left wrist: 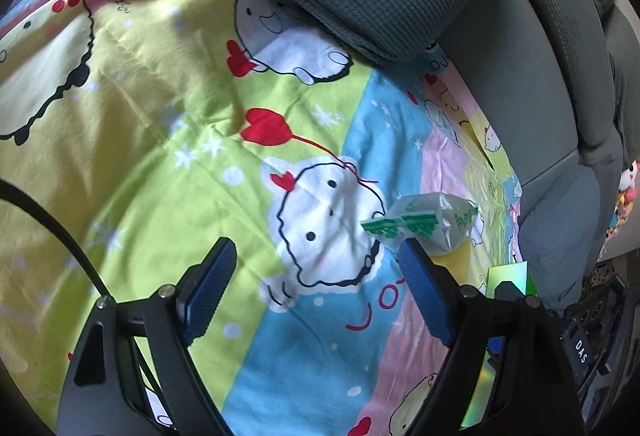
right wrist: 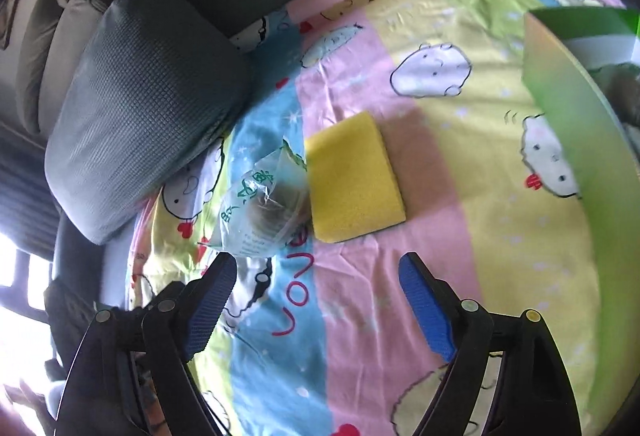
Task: Organize objects
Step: 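Withdraw the right gripper from the box toward the clear plastic bag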
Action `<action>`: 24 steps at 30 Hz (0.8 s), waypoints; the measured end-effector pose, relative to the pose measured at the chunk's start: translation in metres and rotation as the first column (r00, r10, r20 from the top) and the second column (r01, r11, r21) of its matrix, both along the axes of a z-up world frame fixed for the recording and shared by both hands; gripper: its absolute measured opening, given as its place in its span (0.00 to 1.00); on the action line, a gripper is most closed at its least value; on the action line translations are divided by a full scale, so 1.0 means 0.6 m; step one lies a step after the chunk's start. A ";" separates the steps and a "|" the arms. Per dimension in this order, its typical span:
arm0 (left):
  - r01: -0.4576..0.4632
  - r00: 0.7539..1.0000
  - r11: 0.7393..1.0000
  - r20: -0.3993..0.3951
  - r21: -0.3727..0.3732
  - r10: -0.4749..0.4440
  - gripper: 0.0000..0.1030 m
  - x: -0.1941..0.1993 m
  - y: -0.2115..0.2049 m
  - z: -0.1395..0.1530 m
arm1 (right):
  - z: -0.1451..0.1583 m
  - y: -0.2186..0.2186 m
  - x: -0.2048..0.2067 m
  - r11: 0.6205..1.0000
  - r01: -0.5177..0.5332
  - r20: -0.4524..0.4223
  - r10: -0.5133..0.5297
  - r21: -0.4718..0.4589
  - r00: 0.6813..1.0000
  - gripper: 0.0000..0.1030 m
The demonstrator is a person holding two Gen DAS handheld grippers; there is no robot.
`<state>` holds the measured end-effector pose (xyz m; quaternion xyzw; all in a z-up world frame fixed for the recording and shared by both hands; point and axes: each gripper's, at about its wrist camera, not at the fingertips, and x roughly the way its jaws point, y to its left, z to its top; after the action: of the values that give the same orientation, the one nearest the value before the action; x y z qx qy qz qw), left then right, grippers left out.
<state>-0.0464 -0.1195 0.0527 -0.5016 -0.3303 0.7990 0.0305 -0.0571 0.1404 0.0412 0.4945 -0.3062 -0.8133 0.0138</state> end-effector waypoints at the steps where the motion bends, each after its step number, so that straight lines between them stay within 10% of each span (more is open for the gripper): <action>1: -0.011 1.000 1.000 0.001 0.007 0.011 0.80 0.000 -0.006 -0.001 | -0.002 0.000 -0.003 1.000 -0.003 -0.003 0.003 -0.020 1.000 0.82; 13: -0.015 1.000 1.000 0.014 -0.017 0.016 0.80 -0.004 -0.011 -0.011 | 0.064 -0.032 0.025 0.989 -0.048 -0.253 0.083 0.140 0.964 0.83; 24: 0.005 1.000 0.997 0.031 -0.073 -0.003 0.80 -0.010 0.003 -0.022 | 0.121 -0.065 0.061 0.808 -0.021 -0.321 0.258 0.589 0.911 0.83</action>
<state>-0.0524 -0.1180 0.0396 -0.5154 -0.3002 0.8026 0.0086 -0.0203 0.1017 0.1140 0.3271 -0.0001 -0.9449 -0.0146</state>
